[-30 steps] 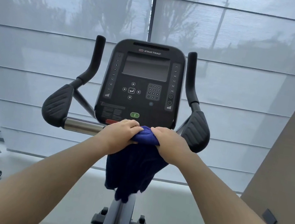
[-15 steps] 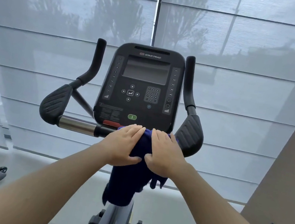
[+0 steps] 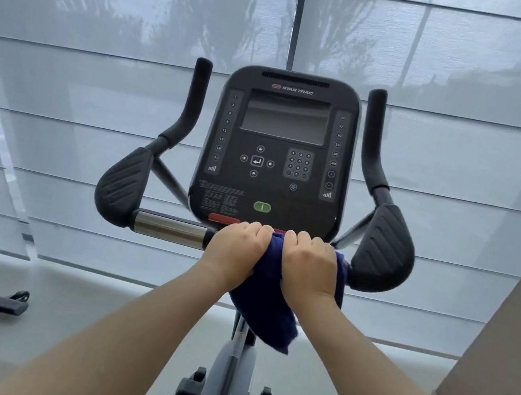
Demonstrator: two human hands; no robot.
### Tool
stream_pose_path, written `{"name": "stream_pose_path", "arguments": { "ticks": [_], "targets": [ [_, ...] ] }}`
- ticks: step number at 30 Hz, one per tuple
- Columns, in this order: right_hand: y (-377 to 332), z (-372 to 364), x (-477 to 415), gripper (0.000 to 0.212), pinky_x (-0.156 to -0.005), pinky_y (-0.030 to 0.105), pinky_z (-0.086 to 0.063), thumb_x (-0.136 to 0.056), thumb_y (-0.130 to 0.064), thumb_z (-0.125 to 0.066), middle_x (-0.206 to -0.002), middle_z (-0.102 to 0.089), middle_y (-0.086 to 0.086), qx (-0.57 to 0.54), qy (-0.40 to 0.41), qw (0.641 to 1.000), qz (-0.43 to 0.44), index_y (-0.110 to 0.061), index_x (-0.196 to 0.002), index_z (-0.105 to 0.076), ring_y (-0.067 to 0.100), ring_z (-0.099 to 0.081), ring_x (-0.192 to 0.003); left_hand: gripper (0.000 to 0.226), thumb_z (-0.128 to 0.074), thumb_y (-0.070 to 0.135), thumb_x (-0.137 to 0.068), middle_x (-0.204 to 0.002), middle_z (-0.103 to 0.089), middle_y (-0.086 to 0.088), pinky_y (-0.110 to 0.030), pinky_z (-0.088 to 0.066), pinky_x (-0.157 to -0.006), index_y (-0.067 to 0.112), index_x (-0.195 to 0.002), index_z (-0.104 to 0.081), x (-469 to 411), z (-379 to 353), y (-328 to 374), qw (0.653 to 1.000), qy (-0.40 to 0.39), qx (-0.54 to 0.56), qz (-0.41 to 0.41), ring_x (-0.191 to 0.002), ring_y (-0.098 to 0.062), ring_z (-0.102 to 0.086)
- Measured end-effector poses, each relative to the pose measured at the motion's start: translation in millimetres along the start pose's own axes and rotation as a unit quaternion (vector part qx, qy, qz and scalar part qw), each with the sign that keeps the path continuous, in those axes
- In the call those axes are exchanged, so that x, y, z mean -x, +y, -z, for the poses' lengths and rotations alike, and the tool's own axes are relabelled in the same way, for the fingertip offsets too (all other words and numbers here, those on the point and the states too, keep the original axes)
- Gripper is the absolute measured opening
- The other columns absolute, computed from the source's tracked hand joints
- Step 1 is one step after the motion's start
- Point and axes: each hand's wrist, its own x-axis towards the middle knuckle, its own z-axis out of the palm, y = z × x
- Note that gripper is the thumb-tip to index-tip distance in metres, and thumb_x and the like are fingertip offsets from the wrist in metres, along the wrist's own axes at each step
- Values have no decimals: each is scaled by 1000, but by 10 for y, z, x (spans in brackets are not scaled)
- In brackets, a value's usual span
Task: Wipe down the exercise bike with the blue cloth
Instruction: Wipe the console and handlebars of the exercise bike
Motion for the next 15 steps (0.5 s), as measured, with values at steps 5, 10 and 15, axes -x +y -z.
{"name": "stream_pose_path", "arguments": {
  "ticks": [5,10,15],
  "targets": [
    [-229,-30,-70,27,-49,26,-40,-46,-12,-74,-56,-54,-2,-37,36,998,-23,-19,-64,-55,19,-51,-48,16,-47,13,-85,-100,-61,-2,-28,-35,-71,15,-101,-48,53,-114,-197,998,67,-6,-3,-90,-23,-57],
    [-287,-93,-34,22,-52,32,-40,-54,-8,-69,-61,-52,2,-53,80,993,-67,-16,-69,-54,24,-49,-53,15,-58,21,-76,-84,-63,0,-28,-31,-57,18,-85,-46,15,-158,-196,996,90,20,0,-73,-23,-59],
    [-441,-213,23,9,-66,37,-48,-77,-7,-59,-72,-58,4,-62,155,976,-143,-14,-81,-60,26,-54,-66,26,-70,18,-53,-58,-59,4,-23,-25,-45,20,-69,-50,25,-100,-214,993,113,-17,-28,-49,-17,-54]
  ]
}}
